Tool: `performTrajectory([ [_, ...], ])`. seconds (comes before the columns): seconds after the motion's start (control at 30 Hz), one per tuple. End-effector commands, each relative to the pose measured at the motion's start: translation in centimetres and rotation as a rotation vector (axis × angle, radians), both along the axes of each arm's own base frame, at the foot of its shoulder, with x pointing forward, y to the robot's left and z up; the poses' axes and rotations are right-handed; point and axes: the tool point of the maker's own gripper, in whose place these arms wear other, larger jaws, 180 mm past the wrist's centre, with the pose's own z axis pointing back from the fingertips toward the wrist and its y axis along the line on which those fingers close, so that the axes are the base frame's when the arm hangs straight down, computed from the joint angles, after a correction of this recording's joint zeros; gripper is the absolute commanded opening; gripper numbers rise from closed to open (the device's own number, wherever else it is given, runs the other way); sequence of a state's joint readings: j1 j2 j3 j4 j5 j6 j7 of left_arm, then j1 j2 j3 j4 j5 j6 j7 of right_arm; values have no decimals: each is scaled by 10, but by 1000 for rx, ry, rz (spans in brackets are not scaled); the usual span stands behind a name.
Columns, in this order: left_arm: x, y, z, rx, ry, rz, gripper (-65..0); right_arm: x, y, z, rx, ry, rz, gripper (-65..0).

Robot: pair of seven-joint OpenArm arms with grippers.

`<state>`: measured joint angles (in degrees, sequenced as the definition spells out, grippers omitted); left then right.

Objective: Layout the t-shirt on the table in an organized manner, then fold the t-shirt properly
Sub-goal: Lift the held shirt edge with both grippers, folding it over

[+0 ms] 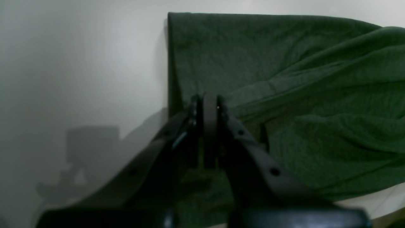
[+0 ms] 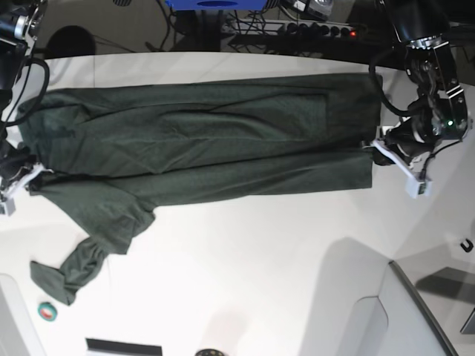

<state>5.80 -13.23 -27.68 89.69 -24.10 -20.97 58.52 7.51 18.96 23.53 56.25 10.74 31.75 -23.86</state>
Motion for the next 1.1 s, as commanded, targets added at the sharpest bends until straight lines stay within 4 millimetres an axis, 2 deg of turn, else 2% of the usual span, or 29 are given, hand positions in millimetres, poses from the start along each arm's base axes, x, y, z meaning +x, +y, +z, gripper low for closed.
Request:
performTrajectory([
  [0.0, 10, 15, 22, 37, -70, 18, -650, 17, -12, 23, -15, -75, -9, -650],
  [0.17, 8, 25, 34, 70, -94, 27, -650, 9, -10, 18, -17, -45, -4, -650],
  [0.37, -5, 20, 21, 60, -52, 18, -650, 6, -10, 22, -35, -46, 3, -650],
  [0.57, -19, 10, 9, 42, -21, -12, -650, -12, -31, 22, -6, -39, -100, -650],
  [0.77, -24, 9, 6, 44, -9, -16, -650, -27, -29, 18, -27, -21, -87, -650],
  [0.87, -24, 8, 5, 41, -8, -17, -650, -34, -21, 9, -7, -7, -91, -650],
  [1.07, -24, 5, 4, 35, -10, -15, -650, -40, -16, 6, -7, -2, -85, -650],
])
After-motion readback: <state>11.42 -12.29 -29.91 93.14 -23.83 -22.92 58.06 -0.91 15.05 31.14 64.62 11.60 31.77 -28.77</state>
